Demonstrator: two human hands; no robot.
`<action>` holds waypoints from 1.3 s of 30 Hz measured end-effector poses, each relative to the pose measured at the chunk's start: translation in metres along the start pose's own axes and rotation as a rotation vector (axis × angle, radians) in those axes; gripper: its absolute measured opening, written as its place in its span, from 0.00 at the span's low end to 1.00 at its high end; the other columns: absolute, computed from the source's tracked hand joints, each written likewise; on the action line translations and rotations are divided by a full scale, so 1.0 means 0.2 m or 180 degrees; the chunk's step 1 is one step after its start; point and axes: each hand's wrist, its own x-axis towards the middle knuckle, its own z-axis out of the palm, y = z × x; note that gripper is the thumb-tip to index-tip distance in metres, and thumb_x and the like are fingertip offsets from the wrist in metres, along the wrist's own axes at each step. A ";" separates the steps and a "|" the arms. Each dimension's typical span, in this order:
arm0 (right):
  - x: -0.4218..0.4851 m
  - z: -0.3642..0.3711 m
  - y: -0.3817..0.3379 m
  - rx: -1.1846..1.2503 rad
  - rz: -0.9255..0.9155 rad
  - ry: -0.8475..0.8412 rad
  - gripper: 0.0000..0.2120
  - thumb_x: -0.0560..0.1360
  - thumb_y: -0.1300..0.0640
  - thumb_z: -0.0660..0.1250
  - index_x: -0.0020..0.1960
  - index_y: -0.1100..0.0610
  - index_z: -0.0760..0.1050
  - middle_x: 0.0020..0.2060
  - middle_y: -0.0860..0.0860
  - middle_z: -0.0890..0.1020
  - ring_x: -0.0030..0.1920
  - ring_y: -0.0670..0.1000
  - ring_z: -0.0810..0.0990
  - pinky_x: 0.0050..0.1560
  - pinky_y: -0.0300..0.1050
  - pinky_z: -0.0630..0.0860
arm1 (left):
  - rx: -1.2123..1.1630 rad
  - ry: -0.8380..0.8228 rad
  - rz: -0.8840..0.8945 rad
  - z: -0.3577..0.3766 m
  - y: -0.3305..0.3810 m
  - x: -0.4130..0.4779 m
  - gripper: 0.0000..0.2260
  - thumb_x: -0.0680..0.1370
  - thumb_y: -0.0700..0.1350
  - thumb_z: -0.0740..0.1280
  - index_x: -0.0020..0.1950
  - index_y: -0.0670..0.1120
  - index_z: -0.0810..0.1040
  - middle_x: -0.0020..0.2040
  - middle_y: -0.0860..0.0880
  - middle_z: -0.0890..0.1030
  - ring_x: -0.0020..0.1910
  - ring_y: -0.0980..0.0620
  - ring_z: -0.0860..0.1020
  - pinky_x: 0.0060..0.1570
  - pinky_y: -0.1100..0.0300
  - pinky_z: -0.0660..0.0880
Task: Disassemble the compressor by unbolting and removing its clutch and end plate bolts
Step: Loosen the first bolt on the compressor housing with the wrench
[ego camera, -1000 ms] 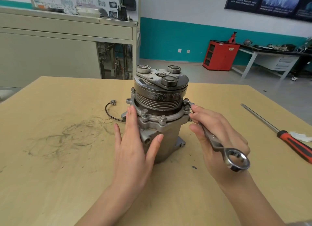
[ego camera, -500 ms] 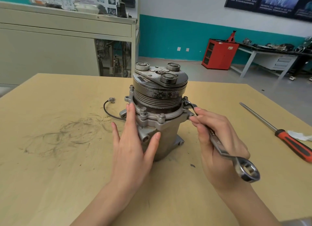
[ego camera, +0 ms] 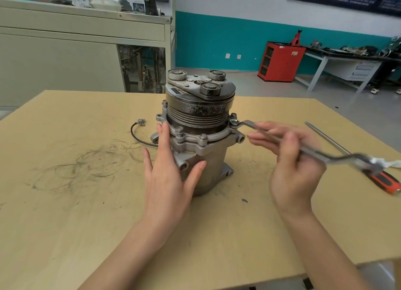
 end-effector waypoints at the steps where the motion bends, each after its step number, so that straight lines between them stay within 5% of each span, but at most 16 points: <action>1: 0.05 -0.02 0.03 0.0471 0.0453 0.0213 0.12 0.81 0.61 0.50 0.44 0.59 0.70 0.40 0.51 0.84 0.37 0.53 0.84 0.40 0.44 0.80 | -0.0009 -0.0011 -0.0030 0.00 0.00 0.00 0.38 0.75 0.51 0.69 0.74 0.56 0.45 0.77 0.47 0.60 0.68 0.79 0.40 0.76 0.46 0.46; 3: 0.18 -0.07 0.10 0.1115 0.1332 0.0265 0.14 0.81 0.63 0.48 0.42 0.61 0.69 0.36 0.54 0.84 0.33 0.52 0.83 0.35 0.41 0.79 | -0.0032 -0.0011 -0.0072 -0.01 0.01 0.01 0.38 0.75 0.48 0.70 0.73 0.57 0.46 0.77 0.44 0.62 0.72 0.68 0.46 0.73 0.36 0.55; 7: 0.42 -0.06 0.23 0.1472 0.2460 -0.0493 0.15 0.83 0.62 0.48 0.41 0.60 0.68 0.32 0.55 0.82 0.28 0.48 0.79 0.29 0.36 0.75 | -0.0063 0.0034 -0.0096 -0.01 0.02 0.01 0.38 0.75 0.47 0.71 0.72 0.60 0.46 0.75 0.43 0.64 0.73 0.57 0.53 0.71 0.36 0.58; 12: 0.53 0.07 0.33 0.1456 0.2996 -0.1219 0.13 0.83 0.59 0.50 0.42 0.58 0.67 0.28 0.53 0.80 0.23 0.45 0.74 0.23 0.33 0.71 | -0.0032 0.0077 -0.0038 -0.01 0.00 0.00 0.38 0.75 0.46 0.71 0.73 0.57 0.47 0.76 0.45 0.63 0.73 0.56 0.56 0.71 0.37 0.59; 16: 0.53 0.11 0.32 0.1562 0.2980 -0.0995 0.14 0.83 0.55 0.51 0.42 0.58 0.68 0.27 0.53 0.80 0.22 0.45 0.75 0.22 0.33 0.71 | -0.0044 0.0094 -0.0020 -0.01 -0.01 0.00 0.39 0.75 0.47 0.71 0.74 0.56 0.46 0.77 0.47 0.62 0.75 0.53 0.58 0.72 0.40 0.59; 23: 0.34 -0.02 0.02 0.0265 0.1118 -0.0119 0.18 0.83 0.51 0.53 0.43 0.60 0.75 0.36 0.55 0.85 0.34 0.54 0.84 0.32 0.38 0.79 | -0.0064 0.0069 0.0079 -0.01 -0.02 0.00 0.39 0.75 0.47 0.71 0.74 0.59 0.46 0.78 0.51 0.60 0.76 0.54 0.59 0.73 0.41 0.59; 28: 0.13 -0.01 -0.10 -0.0477 -0.0324 -0.0251 0.12 0.81 0.50 0.57 0.47 0.54 0.76 0.42 0.50 0.84 0.41 0.50 0.85 0.41 0.47 0.82 | -0.0023 0.0052 0.0117 -0.01 -0.03 0.00 0.39 0.76 0.48 0.70 0.74 0.61 0.45 0.78 0.52 0.59 0.76 0.54 0.59 0.73 0.41 0.59; 31: 0.08 0.01 -0.09 -0.1030 -0.1036 -0.0366 0.17 0.80 0.52 0.57 0.49 0.64 0.79 0.42 0.55 0.83 0.40 0.53 0.85 0.36 0.55 0.81 | -0.0052 0.0009 0.0094 -0.01 -0.04 0.00 0.40 0.75 0.49 0.70 0.74 0.62 0.44 0.78 0.51 0.60 0.75 0.53 0.60 0.72 0.42 0.60; 39: 0.01 0.05 -0.06 -0.1874 -0.1766 -0.0471 0.21 0.80 0.53 0.57 0.47 0.71 0.79 0.44 0.62 0.83 0.44 0.57 0.84 0.42 0.50 0.82 | -0.0255 -0.0057 0.0115 -0.03 -0.07 0.00 0.40 0.75 0.47 0.71 0.73 0.65 0.45 0.77 0.55 0.60 0.75 0.55 0.61 0.72 0.45 0.63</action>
